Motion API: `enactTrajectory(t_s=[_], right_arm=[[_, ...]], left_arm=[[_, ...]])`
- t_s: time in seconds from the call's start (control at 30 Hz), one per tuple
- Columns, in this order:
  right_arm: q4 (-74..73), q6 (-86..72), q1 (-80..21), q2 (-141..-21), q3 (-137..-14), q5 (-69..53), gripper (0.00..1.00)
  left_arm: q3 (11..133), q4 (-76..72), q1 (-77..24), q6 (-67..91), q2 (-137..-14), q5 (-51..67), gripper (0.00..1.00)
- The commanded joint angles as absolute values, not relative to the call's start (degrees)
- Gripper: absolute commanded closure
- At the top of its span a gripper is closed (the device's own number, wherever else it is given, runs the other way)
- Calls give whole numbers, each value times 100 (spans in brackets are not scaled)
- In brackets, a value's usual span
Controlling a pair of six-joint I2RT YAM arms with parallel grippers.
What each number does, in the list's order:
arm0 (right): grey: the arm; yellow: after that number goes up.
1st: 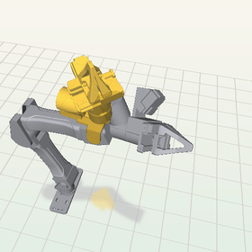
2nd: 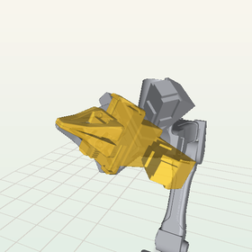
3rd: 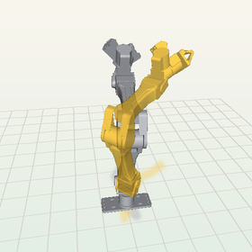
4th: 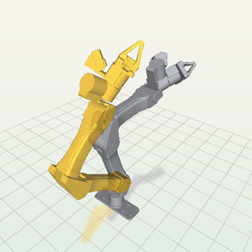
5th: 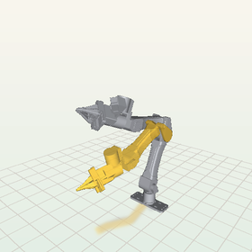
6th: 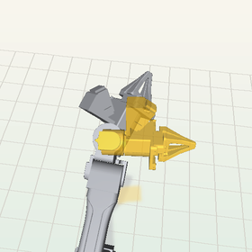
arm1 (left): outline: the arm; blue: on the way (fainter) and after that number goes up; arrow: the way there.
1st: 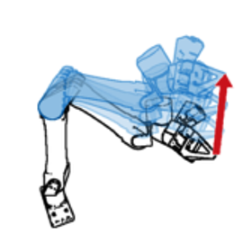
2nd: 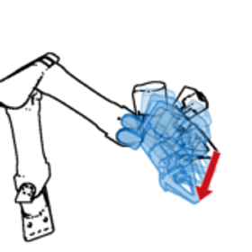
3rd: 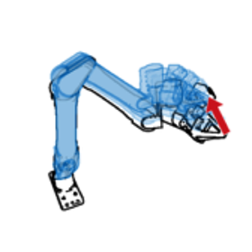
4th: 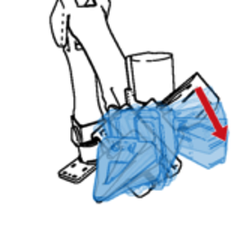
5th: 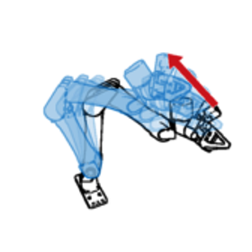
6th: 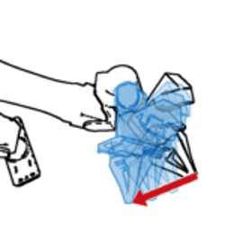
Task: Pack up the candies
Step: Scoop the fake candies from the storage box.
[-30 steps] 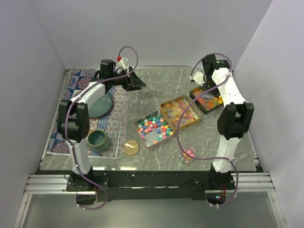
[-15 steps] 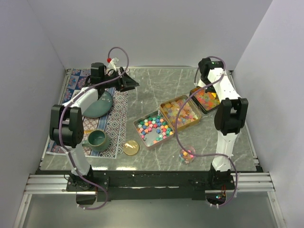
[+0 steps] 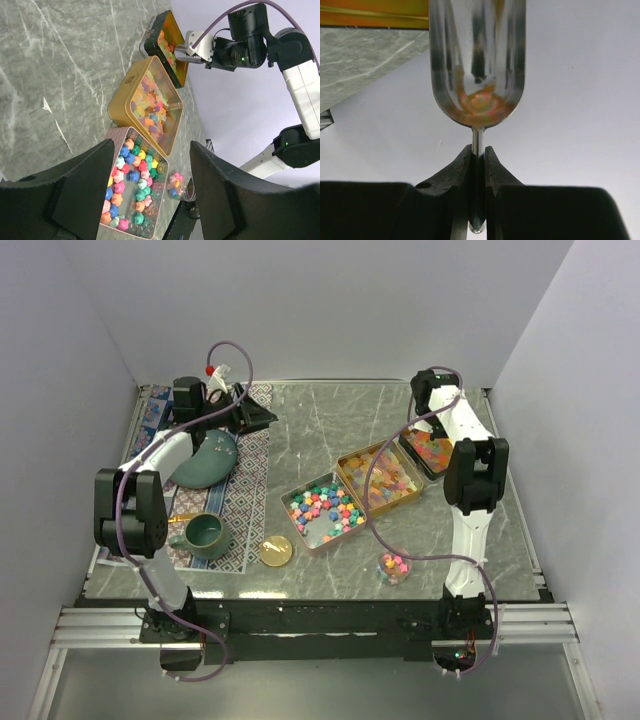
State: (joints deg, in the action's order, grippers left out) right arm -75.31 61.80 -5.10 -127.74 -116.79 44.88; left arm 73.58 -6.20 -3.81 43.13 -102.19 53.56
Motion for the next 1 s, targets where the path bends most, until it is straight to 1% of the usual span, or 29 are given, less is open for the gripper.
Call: enactTrajectory(t_s=[0.0, 0.13, 0.43, 0.63, 0.97], right_arm=[[-7726, 7866, -536, -12797, -11611, 4614, 100], [-7541, 8068, -554, -12770, -11373, 4561, 100], [-7603, 7972, -589, -13078, -11557, 4246, 100], [-7892, 7770, -606, -13254, -11918, 3622, 100], [-7796, 7559, -606, -12902, -11382, 2655, 100]], left_arm=[[7348, -747, -316, 4228, -9940, 5344, 33], [7435, -703, -308, 4193, -10028, 5344, 33], [7488, -703, -308, 4201, -10178, 5273, 33], [7523, -677, -316, 4175, -10274, 5238, 33], [7620, -748, -308, 4228, -10450, 5256, 33]])
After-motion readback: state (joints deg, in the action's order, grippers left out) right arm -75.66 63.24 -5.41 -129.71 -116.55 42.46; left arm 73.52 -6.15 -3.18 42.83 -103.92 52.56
